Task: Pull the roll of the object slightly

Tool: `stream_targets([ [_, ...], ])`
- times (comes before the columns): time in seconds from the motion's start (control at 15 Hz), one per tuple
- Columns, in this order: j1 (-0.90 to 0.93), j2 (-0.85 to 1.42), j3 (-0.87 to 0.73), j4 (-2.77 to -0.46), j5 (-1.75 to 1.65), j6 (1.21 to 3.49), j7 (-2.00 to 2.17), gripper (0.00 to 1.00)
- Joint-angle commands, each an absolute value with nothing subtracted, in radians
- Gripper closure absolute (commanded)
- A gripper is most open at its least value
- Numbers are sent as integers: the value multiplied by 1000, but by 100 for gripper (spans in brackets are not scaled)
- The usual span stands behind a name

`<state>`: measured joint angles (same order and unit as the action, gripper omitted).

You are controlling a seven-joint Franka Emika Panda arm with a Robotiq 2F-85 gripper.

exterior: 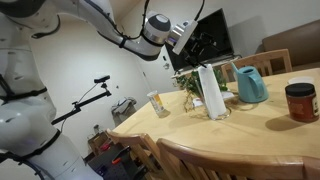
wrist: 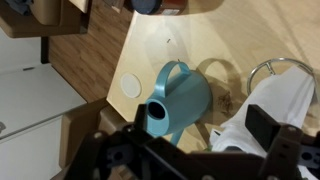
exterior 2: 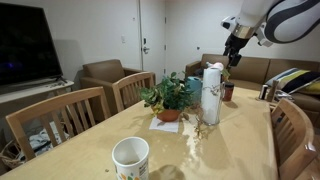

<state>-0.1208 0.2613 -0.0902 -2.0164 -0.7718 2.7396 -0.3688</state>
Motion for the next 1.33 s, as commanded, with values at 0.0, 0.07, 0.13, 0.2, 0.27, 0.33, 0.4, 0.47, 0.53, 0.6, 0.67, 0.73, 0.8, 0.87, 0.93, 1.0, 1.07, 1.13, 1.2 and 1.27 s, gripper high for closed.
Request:
stream_targets([
  [0.0,-132,322,-50,-1963,-659,2751,-475,0],
  [0.07,-133,337,-42,-1951,-629,2749,-499,0],
  [0.13,-133,347,-35,-1948,-604,2753,-519,0],
  [0.2,-135,360,-27,-1937,-573,2747,-543,0],
  [0.27,-136,373,-21,-1928,-547,2746,-565,0],
  [0.33,-137,385,-16,-1919,-522,2740,-587,0],
  [0.4,-136,395,-16,-1909,-503,2734,-604,0],
  [0.47,-136,400,-19,-1906,-487,2734,-617,0],
  [0.53,-137,405,-22,-1899,-473,2732,-630,0],
  [0.6,-139,409,-26,-1892,-463,2731,-640,0],
  [0.67,-137,409,-32,-1889,-461,2728,-641,0],
  [0.73,-136,407,-39,-1885,-463,2725,-644,0],
  [0.8,-137,403,-47,-1884,-469,2725,-638,0],
  [0.87,-137,399,-56,-1883,-477,2725,-634,0],
  [0.93,-137,395,-64,-1884,-482,2724,-632,0],
  [1.0,-138,392,-69,-1886,-484,2724,-632,0],
  [1.07,-138,388,-73,-1889,-485,2725,-631,0],
  [1.13,-138,387,-76,-1892,-484,2726,-631,0],
  [1.2,-138,388,-77,-1892,-482,2725,-632,0],
  [1.27,-137,391,-79,-1892,-483,2726,-630,0],
])
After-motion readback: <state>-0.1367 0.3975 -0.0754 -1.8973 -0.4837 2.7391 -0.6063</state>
